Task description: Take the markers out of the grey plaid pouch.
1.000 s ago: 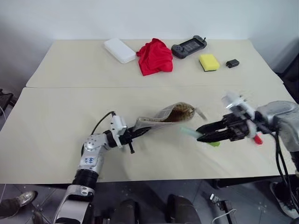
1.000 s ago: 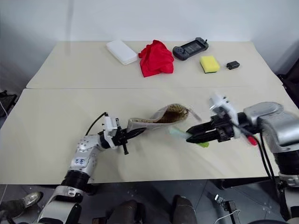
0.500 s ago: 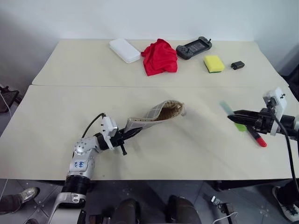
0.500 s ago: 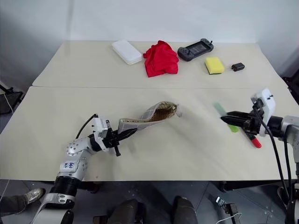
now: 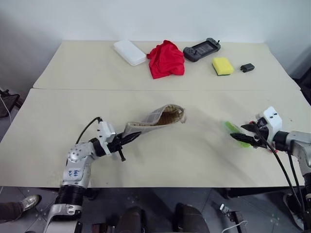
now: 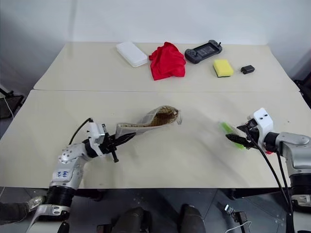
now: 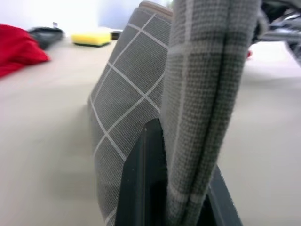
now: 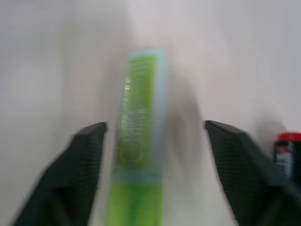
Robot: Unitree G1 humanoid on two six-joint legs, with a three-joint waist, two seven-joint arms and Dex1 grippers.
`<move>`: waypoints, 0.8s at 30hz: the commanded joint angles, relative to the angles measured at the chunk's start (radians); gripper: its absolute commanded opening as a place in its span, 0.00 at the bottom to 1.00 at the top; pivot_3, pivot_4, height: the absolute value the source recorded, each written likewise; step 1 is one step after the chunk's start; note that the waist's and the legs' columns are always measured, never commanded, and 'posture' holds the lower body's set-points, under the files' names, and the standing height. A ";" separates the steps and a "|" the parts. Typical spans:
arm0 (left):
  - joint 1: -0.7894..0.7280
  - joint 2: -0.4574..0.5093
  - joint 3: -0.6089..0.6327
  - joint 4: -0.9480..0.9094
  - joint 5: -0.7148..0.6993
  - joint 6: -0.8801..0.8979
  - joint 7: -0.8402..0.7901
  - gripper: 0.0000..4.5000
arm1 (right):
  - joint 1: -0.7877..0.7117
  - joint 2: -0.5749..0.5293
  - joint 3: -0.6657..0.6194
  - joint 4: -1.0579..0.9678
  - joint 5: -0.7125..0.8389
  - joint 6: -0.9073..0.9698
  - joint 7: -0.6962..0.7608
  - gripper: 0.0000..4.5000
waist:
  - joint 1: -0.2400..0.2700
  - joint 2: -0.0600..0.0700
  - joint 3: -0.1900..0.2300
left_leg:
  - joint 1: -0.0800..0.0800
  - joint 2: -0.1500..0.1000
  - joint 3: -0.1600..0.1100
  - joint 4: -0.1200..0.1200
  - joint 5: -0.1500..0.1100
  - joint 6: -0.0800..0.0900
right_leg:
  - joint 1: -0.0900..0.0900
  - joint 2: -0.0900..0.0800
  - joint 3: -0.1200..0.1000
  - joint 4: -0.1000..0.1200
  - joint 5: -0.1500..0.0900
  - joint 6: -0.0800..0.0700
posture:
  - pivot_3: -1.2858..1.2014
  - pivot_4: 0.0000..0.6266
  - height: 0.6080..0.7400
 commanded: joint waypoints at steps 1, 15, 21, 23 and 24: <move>0.037 0.052 0.110 -0.080 -0.033 -0.011 0.062 0.00 | 0.009 0.011 -0.116 -0.081 0.093 -0.135 0.087 1.00 | 0.000 0.001 0.000 | 0.000 0.000 0.000 0.000 0.000 0.000 | 0.000 0.000 0.000 0.000 0.000 0.000 | 0.52 0.24 1.00; 0.316 0.144 0.378 -0.101 -0.007 -0.005 0.276 0.22 | 0.140 0.145 -0.070 -0.242 0.096 -0.316 0.133 1.00 | -0.002 0.001 0.001 | 0.002 0.003 -0.001 -0.001 0.000 0.000 | 0.001 0.000 0.001 0.000 0.000 0.000 | 0.52 0.24 1.00; 0.464 0.233 0.372 -0.288 -0.172 0.204 0.117 0.63 | 0.095 0.136 -0.079 -0.207 0.134 -0.304 0.177 1.00 | -0.002 0.001 0.001 | 0.002 0.005 0.000 -0.002 0.000 0.000 | 0.000 -0.001 0.001 0.000 0.000 0.000 | 0.52 0.24 1.00; 0.531 0.305 0.417 -0.332 -0.264 0.328 0.036 0.76 | 0.089 0.114 -0.070 -0.237 0.158 -0.279 0.226 1.00 | -0.009 0.001 0.001 | 0.002 0.006 0.000 -0.001 -0.001 -0.001 | 0.000 0.000 0.001 0.000 0.000 -0.001 | 0.52 0.24 1.00; 0.551 0.338 0.446 -0.333 -0.293 0.374 0.016 0.76 | 0.087 0.110 -0.069 -0.257 0.165 -0.291 0.245 1.00 | -0.012 0.002 0.002 | 0.002 0.006 0.000 -0.002 -0.001 -0.001 | 0.000 0.000 0.001 0.000 -0.001 -0.001 | 0.52 0.24 1.00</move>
